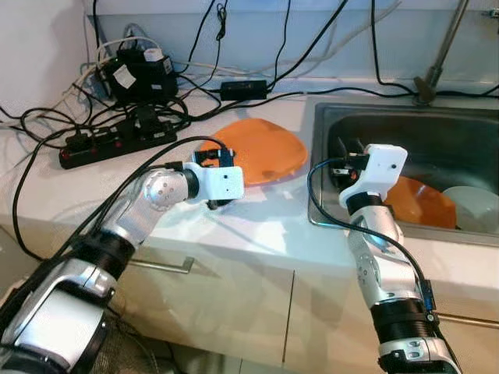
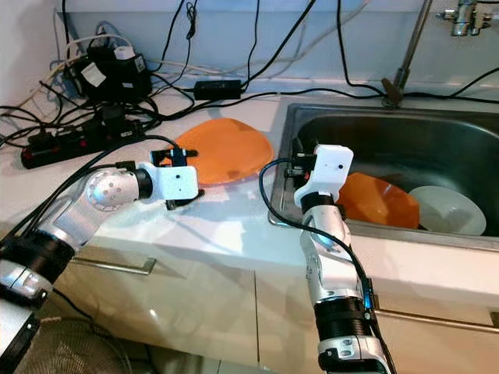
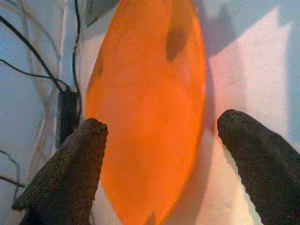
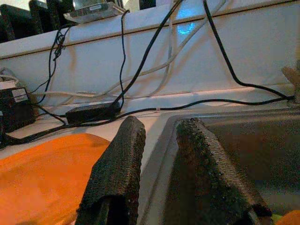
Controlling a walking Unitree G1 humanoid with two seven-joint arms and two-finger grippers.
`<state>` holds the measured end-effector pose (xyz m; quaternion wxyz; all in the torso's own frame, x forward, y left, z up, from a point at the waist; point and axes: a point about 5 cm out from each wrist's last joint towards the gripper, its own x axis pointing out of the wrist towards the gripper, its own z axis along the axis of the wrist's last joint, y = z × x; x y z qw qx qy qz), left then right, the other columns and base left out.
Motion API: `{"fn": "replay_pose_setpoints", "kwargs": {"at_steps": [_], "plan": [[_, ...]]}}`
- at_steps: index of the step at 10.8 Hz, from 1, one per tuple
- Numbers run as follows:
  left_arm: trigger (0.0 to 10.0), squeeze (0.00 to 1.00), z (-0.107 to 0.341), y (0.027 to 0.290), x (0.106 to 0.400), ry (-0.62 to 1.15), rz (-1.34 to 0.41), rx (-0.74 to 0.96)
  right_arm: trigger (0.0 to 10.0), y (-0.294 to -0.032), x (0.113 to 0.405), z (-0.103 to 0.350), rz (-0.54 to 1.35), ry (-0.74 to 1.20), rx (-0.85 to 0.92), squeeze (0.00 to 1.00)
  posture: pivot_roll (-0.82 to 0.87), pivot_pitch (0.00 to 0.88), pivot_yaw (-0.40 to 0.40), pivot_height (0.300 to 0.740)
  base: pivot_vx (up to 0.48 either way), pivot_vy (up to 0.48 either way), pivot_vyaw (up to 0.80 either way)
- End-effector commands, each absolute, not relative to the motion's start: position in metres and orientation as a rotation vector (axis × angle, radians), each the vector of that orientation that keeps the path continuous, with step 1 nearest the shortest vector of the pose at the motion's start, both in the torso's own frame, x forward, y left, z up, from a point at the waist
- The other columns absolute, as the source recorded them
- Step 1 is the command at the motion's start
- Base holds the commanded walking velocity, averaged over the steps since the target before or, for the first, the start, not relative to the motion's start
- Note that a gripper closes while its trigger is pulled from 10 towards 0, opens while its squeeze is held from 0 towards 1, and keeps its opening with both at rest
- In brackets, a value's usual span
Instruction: Kitchen organization
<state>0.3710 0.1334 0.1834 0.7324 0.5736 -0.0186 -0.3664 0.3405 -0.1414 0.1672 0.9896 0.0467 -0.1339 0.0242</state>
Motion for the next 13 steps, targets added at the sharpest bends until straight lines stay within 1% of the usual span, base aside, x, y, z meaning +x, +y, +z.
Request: {"fn": "replay_pose_setpoints", "kwargs": {"at_steps": [1,4,7,8,10,13], "plan": [[10.0,0.00,0.165,0.141,0.372,0.048,-0.800,1.347,10.0,-0.140,0.340,0.169,0.052,-0.277,0.090,0.00,0.04,0.006,0.098,0.728,0.000,0.000,0.00],[10.0,0.00,0.153,0.132,0.375,0.058,-0.797,1.395,10.0,-0.139,0.340,0.168,0.056,-0.275,0.089,0.00,0.03,0.000,0.101,0.728,0.000,0.000,0.00],[10.0,0.00,0.140,0.116,0.381,0.061,-0.747,1.422,10.0,-0.138,0.340,0.168,0.053,-0.270,0.091,0.00,0.03,0.008,0.102,0.728,0.000,0.000,0.00],[0.0,0.00,0.131,0.109,0.379,0.077,-0.771,1.402,10.0,-0.139,0.340,0.168,0.047,-0.269,0.091,0.00,0.03,0.010,0.105,0.728,0.000,0.000,0.00],[0.0,0.00,0.125,0.103,0.378,0.075,-0.787,1.389,10.0,-0.142,0.339,0.167,0.038,-0.268,0.090,0.00,0.03,0.016,0.108,0.728,0.000,0.000,0.00],[0.0,0.00,0.124,0.102,0.377,0.065,-0.791,1.374,10.0,-0.142,0.339,0.166,0.032,-0.263,0.092,0.00,0.03,0.019,0.108,0.728,0.000,0.000,0.00]]}}
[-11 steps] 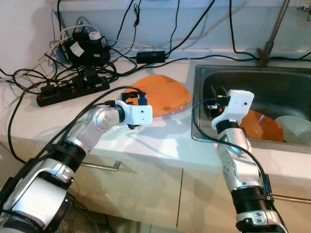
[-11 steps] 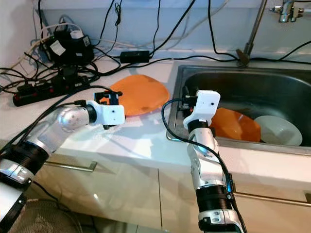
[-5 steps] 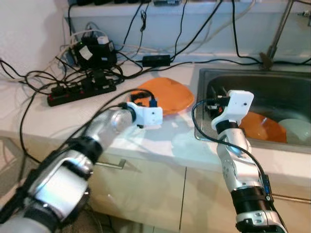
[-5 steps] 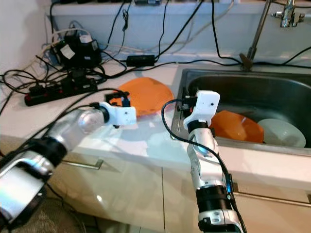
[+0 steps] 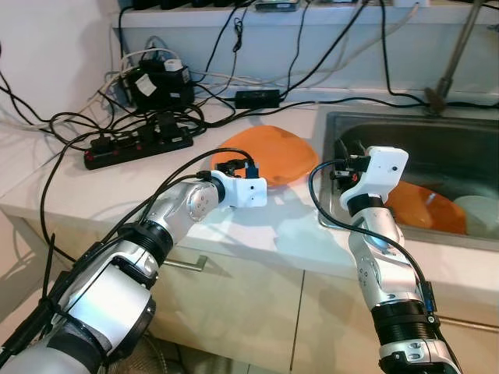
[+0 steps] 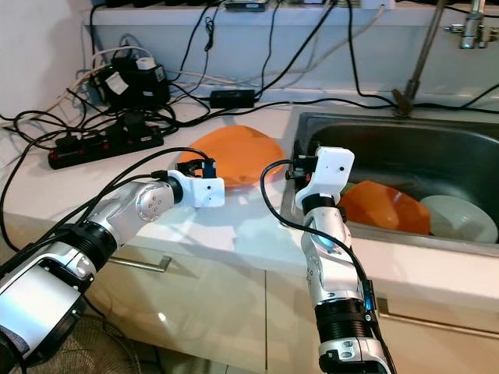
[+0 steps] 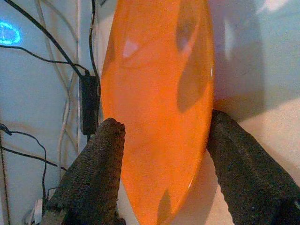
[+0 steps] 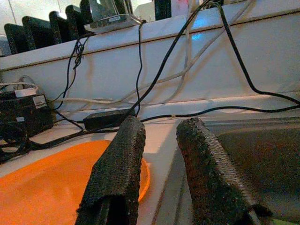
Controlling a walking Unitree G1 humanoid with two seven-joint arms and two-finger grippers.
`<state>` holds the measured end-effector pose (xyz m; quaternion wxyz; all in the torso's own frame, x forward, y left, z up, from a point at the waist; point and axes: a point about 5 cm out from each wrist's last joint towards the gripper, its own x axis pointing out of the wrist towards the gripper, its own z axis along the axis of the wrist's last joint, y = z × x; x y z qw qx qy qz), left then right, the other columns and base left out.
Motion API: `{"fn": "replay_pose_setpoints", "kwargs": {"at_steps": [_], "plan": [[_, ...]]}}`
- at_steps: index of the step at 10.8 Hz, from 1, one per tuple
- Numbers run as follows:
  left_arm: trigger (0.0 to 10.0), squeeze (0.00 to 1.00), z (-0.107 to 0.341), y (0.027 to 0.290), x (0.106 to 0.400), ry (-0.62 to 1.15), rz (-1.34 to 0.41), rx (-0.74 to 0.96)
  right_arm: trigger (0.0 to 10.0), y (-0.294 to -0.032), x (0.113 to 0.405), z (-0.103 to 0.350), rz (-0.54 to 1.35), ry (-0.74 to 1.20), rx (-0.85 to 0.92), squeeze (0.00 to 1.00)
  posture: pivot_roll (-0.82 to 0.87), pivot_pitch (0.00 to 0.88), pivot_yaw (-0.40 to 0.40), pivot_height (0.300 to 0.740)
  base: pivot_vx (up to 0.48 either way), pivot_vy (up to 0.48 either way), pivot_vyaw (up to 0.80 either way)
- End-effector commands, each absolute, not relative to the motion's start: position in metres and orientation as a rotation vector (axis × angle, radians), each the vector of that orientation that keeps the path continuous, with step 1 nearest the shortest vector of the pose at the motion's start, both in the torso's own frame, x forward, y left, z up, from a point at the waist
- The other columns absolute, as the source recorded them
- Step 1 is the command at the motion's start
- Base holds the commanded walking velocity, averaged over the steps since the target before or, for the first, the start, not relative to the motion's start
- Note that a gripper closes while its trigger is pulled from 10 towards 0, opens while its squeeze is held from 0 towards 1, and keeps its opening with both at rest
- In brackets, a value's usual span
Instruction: Kitchen organization
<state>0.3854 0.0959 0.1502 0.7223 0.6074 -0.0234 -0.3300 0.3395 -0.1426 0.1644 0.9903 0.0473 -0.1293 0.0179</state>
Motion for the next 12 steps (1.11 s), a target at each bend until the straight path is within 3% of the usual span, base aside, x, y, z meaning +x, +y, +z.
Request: {"fn": "replay_pose_setpoints", "kwargs": {"at_steps": [1,12], "plan": [[0.0,0.00,0.1223,0.1021,0.3766,0.063,-0.795,1.366,10.0,-0.1416,0.3393,0.1664,0.034,-0.263,0.094,0.00,0.03,0.019,0.108,0.728,0.000,0.000,0.00],[0.0,0.00,0.1294,0.1066,0.3787,0.015,-0.762,1.350,10.0,-0.1399,0.3387,0.1668,0.027,-0.276,0.114,0.00,0.05,0.023,0.108,0.728,0.000,0.000,0.00]]}}
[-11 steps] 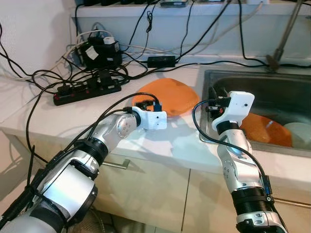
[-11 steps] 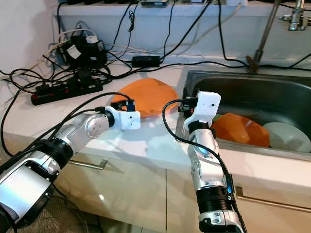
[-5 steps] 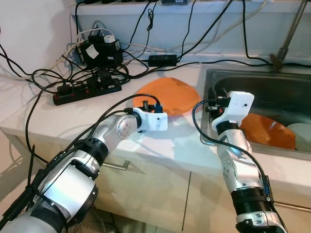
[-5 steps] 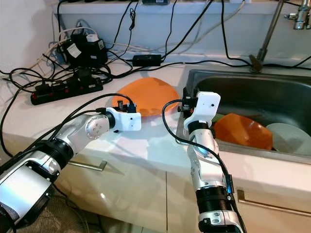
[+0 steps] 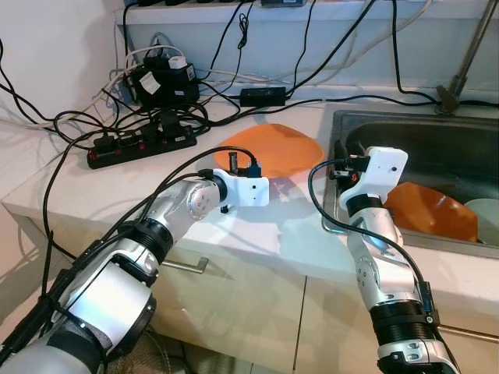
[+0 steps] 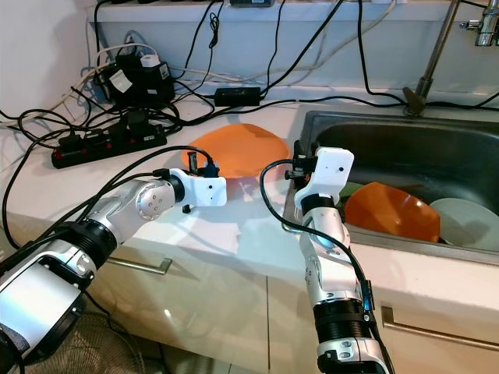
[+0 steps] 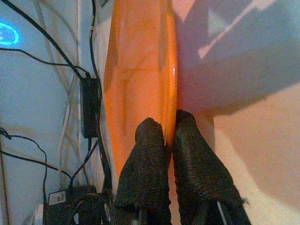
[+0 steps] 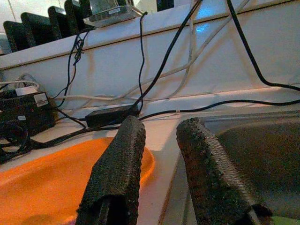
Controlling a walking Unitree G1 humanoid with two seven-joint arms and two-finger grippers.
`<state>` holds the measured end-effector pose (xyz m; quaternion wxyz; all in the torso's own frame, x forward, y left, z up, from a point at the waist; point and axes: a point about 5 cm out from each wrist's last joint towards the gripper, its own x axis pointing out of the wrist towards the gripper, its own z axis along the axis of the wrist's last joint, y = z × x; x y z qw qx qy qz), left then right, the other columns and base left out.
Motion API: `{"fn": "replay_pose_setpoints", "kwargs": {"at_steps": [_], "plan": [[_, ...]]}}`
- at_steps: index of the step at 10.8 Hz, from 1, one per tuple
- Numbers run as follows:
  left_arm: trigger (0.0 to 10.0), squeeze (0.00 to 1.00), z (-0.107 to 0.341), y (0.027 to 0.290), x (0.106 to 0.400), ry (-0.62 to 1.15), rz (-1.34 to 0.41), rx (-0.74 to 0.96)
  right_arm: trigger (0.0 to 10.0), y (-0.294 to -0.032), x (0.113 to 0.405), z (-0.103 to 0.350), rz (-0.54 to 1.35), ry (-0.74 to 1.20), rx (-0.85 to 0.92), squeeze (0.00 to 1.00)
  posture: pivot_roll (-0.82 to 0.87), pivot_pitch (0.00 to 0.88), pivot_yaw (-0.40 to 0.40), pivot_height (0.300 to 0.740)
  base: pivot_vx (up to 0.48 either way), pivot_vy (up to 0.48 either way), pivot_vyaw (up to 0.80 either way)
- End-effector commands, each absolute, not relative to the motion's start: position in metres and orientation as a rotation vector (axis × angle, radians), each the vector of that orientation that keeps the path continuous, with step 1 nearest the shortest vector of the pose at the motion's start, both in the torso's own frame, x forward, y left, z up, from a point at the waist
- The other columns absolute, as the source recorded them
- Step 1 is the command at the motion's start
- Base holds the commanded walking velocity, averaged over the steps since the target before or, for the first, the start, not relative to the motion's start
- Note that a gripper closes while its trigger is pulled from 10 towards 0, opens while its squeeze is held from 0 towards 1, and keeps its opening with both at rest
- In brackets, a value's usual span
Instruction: Kitchen organization
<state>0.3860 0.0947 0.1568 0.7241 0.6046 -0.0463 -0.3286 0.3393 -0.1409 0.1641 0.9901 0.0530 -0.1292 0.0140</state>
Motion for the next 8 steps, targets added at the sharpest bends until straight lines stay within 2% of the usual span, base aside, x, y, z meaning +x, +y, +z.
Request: {"fn": "replay_pose_setpoints", "kwargs": {"at_steps": [1,5,8], "plan": [[0.0,0.00,0.130,0.106,0.378,-0.008,-0.743,1.333,10.0,-0.140,0.338,0.166,0.025,-0.275,0.113,0.00,0.05,0.025,0.110,0.728,0.000,0.000,0.00],[0.0,0.00,0.130,0.099,0.373,-0.095,-0.695,1.304,10.0,-0.140,0.339,0.166,0.025,-0.274,0.113,0.00,0.05,0.022,0.106,0.728,0.000,0.000,0.00],[0.0,0.00,0.158,0.098,0.381,-0.278,-0.493,1.346,10.0,-0.139,0.340,0.168,0.029,-0.281,0.122,0.00,0.04,0.010,0.108,0.728,0.000,0.000,0.00]]}}
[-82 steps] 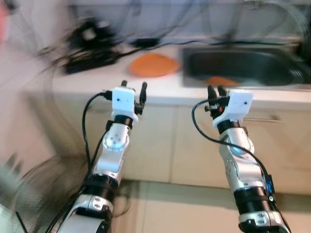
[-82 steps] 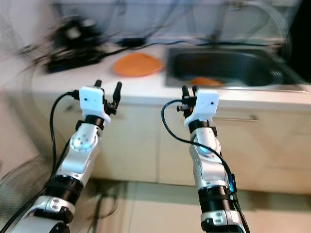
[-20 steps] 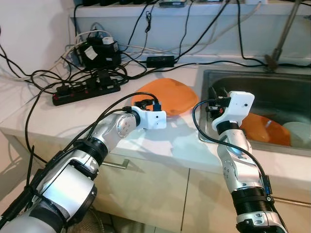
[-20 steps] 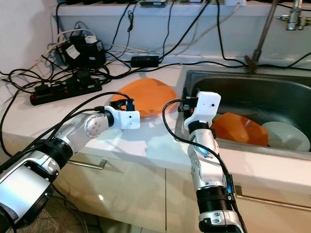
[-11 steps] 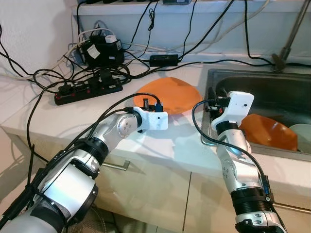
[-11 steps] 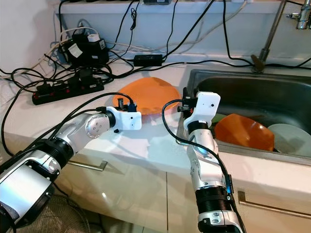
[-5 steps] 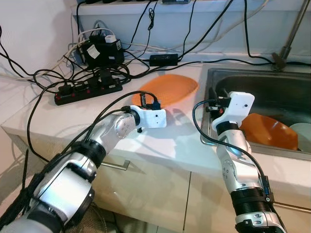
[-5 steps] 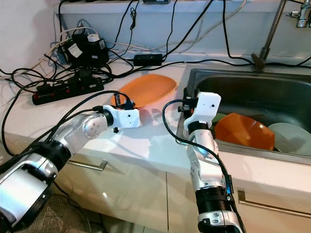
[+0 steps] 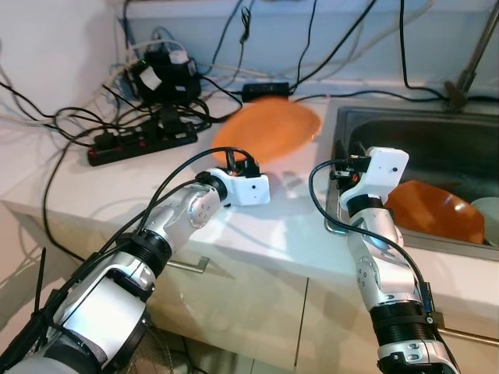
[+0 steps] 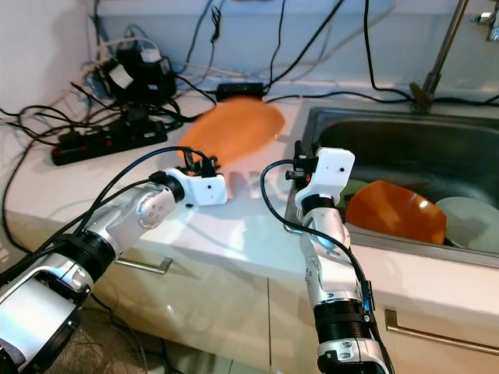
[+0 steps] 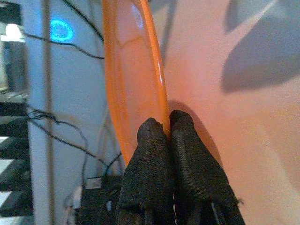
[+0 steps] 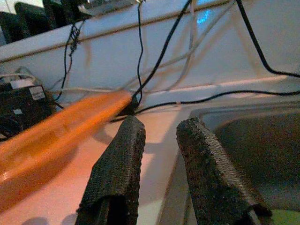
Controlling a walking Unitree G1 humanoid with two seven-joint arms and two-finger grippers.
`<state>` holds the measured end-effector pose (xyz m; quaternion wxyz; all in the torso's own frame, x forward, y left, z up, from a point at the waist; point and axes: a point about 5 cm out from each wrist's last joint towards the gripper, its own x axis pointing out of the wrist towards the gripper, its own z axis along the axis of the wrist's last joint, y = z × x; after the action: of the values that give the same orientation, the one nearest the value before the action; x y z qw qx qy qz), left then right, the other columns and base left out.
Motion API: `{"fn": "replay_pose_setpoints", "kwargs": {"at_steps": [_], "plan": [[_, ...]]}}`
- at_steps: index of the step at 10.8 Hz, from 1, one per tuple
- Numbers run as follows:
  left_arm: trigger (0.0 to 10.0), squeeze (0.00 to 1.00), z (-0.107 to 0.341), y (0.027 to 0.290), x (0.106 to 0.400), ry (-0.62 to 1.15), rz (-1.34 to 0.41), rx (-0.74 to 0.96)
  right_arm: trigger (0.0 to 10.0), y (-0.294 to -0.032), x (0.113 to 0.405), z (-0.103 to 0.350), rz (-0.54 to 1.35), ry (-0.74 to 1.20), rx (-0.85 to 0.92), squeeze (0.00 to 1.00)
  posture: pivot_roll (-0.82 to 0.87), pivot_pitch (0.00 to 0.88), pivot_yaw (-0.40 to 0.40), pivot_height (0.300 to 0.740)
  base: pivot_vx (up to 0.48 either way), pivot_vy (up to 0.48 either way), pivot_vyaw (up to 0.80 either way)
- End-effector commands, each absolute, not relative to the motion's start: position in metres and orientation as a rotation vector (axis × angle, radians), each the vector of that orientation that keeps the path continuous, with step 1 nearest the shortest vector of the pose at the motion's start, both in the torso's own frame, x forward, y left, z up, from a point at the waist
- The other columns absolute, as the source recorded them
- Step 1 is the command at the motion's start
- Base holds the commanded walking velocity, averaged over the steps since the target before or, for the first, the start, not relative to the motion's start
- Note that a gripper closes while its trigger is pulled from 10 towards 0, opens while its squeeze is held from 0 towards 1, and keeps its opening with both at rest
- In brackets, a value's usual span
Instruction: Kitchen organization
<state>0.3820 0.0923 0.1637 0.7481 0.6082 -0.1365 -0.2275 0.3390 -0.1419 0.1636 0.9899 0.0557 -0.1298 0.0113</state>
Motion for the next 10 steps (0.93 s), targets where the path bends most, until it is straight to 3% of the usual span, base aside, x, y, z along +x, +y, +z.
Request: {"fn": "replay_pose_setpoints", "kwargs": {"at_steps": [1,2,4,6,8,9,10], "plan": [[8.2,0.00,0.164,0.098,0.382,-0.312,-0.437,1.341,10.0,-0.139,0.339,0.169,0.031,-0.283,0.126,0.00,0.04,0.004,0.110,0.728,0.000,0.000,0.00],[10.0,0.00,0.166,0.099,0.383,-0.325,-0.404,1.330,10.0,-0.138,0.339,0.169,0.040,-0.286,0.139,1.00,0.04,0.001,0.111,0.728,0.000,0.000,0.00],[10.0,0.00,0.165,0.096,0.381,-0.334,-0.388,1.319,10.0,-0.136,0.339,0.172,0.051,-0.285,0.180,1.00,0.04,0.000,0.110,0.728,0.000,0.000,0.00],[10.0,0.00,0.164,0.085,0.377,-0.377,-0.388,1.288,10.0,-0.131,0.344,0.198,0.083,-0.308,0.389,1.00,0.04,0.000,0.110,0.728,0.000,0.000,0.00],[10.0,0.00,0.175,0.075,0.374,-0.458,-0.379,1.268,10.0,-0.128,0.345,0.213,0.107,-0.323,0.481,1.00,0.04,0.000,0.109,0.728,0.000,0.000,0.00],[10.0,0.00,0.184,0.070,0.373,-0.511,-0.378,1.288,10.0,-0.125,0.344,0.220,0.129,-0.325,0.529,0.00,0.04,0.000,0.109,0.728,0.000,0.000,0.00],[10.0,0.00,0.186,0.070,0.373,-0.522,-0.377,1.299,10.0,-0.125,0.344,0.221,0.133,-0.322,0.532,0.00,0.04,0.000,0.111,0.728,0.000,0.000,0.00]]}}
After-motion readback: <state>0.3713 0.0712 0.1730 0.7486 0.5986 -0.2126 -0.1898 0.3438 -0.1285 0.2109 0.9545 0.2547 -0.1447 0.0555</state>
